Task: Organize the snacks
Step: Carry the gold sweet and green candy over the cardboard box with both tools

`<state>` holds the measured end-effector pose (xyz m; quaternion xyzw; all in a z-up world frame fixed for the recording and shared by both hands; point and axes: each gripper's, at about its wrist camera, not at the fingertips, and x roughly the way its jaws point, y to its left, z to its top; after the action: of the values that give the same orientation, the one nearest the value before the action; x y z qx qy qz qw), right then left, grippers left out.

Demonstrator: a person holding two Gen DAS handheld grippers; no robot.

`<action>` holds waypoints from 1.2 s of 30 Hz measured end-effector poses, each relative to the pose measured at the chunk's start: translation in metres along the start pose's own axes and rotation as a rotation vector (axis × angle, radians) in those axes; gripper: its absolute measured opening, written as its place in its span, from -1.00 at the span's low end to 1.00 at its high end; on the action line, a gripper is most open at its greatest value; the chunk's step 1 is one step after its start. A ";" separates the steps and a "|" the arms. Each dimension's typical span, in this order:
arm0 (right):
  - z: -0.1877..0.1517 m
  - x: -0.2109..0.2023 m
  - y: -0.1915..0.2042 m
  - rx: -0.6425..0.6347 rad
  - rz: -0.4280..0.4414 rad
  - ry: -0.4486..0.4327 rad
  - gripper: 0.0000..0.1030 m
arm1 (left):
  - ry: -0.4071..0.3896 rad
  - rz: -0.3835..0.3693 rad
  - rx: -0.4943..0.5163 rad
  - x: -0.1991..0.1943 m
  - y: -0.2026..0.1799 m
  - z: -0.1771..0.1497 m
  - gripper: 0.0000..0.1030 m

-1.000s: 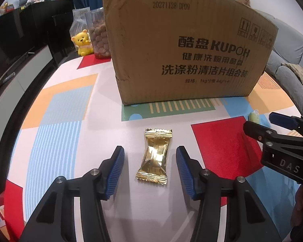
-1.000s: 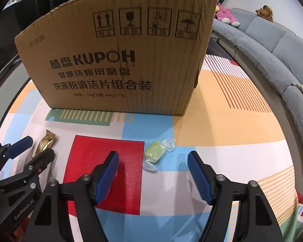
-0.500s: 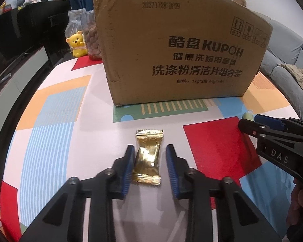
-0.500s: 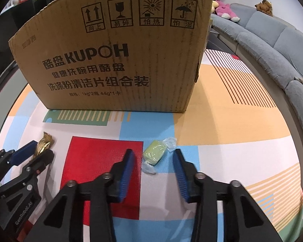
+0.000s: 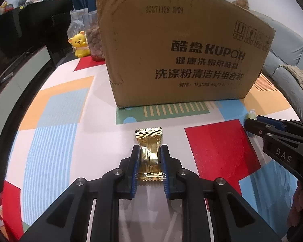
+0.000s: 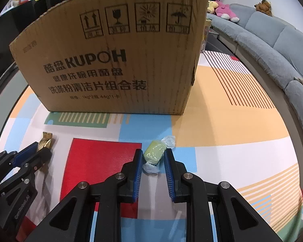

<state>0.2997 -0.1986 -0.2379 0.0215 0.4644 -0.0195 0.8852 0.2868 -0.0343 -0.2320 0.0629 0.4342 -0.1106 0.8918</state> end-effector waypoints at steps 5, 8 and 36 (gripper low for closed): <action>0.003 -0.007 0.005 -0.012 0.003 -0.015 -0.55 | -0.003 0.018 -0.003 -0.006 0.001 0.003 -0.60; 0.004 -0.013 0.006 -0.018 0.006 -0.027 -0.55 | -0.011 0.025 -0.009 -0.011 0.001 0.004 -0.60; 0.017 -0.096 0.017 -0.054 0.028 -0.162 -0.55 | -0.134 0.053 -0.041 -0.089 -0.002 0.036 -0.60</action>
<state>0.2603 -0.1809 -0.1492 0.0024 0.3912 0.0039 0.9203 0.2601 -0.0310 -0.1399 0.0487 0.3739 -0.0819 0.9226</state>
